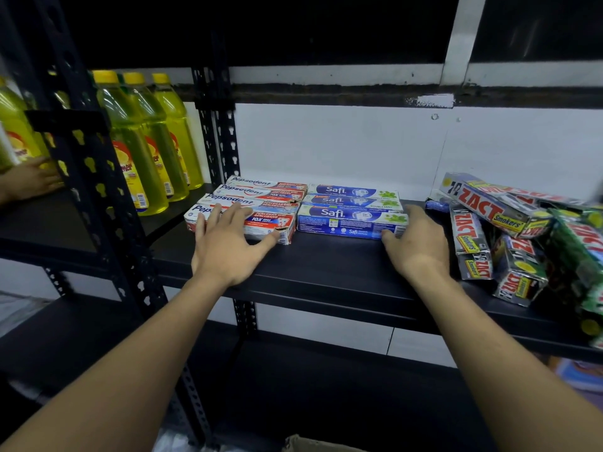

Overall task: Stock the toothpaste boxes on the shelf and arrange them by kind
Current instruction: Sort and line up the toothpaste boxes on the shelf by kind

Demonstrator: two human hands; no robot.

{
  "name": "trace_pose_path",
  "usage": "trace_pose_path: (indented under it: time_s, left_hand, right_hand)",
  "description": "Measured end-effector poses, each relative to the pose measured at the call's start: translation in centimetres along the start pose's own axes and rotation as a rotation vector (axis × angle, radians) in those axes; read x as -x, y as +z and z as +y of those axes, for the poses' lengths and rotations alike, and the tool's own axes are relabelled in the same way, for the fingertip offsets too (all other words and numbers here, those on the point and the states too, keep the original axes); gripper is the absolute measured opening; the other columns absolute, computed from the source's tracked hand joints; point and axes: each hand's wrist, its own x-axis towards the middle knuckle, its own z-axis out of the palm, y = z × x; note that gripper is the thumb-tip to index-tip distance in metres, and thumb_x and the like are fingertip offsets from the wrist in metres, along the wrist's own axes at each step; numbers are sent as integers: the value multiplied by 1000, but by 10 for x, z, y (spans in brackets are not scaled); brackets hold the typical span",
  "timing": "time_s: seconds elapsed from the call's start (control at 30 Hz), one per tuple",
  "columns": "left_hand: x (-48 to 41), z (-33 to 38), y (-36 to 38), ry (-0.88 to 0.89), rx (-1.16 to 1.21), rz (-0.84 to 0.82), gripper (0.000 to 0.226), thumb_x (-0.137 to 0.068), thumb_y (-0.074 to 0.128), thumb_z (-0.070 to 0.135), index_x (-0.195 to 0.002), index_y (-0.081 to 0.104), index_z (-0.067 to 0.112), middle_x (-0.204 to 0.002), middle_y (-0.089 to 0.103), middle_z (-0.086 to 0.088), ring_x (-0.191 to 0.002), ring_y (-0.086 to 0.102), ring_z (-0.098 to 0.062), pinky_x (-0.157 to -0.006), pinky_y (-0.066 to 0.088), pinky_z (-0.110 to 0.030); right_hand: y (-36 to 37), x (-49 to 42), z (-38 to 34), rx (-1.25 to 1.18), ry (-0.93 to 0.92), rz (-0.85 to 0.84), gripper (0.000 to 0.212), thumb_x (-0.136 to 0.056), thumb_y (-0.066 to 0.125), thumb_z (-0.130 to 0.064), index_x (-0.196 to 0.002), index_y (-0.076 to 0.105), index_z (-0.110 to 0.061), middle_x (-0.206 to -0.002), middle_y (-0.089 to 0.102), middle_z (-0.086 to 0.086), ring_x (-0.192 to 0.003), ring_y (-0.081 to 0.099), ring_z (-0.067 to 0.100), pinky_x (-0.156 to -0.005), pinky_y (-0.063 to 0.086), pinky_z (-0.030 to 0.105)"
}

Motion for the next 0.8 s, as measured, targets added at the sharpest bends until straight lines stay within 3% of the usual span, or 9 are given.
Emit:
trace_pose_path:
  time_s: [0.13,0.3,0.47,0.67,0.8]
  left_hand:
    - [6,4,-4,51,-6,41,82,-85,34,81,-147,42,28,-159,35,3,-151,16,-24,-123,4,-49]
    - [12,18,-12,242,-41,124,68,-92,41,68,-141,48,22,-148,50,-2,-145,29,-25,-121,12,-49]
    - [27,84,-17,415,113,182,60,-88,46,61,-133,55,22,-136,59,-2,-135,41,-24,-115,26,-46]
    - [51,211,-3,445,517,-28,62,-89,57,58,-140,48,24,-143,51,5,-134,42,-15,-112,32,-37]
    - [56,278,10,430,674,-170,65,-88,53,65,-141,44,28,-141,52,5,-130,45,-18,-106,40,-40]
  right_hand:
    - [-10,27,0,45,-178,-4,51,-85,66,-33,-132,52,-19,-118,65,11,-106,61,32,-81,53,38]
    - [-49,48,2,125,-380,29,46,-86,60,-29,-130,57,-15,-115,67,9,-113,57,28,-84,51,37]
    - [-105,45,13,147,-443,122,32,-85,59,-28,-116,64,-19,-109,69,5,-107,59,29,-82,52,40]
    - [-158,26,50,222,-343,149,32,-84,61,-31,-114,65,-21,-104,72,7,-101,63,32,-78,52,38]
    - [-180,9,76,314,-275,94,42,-83,62,-38,-121,60,-22,-110,72,8,-105,63,32,-84,53,42]
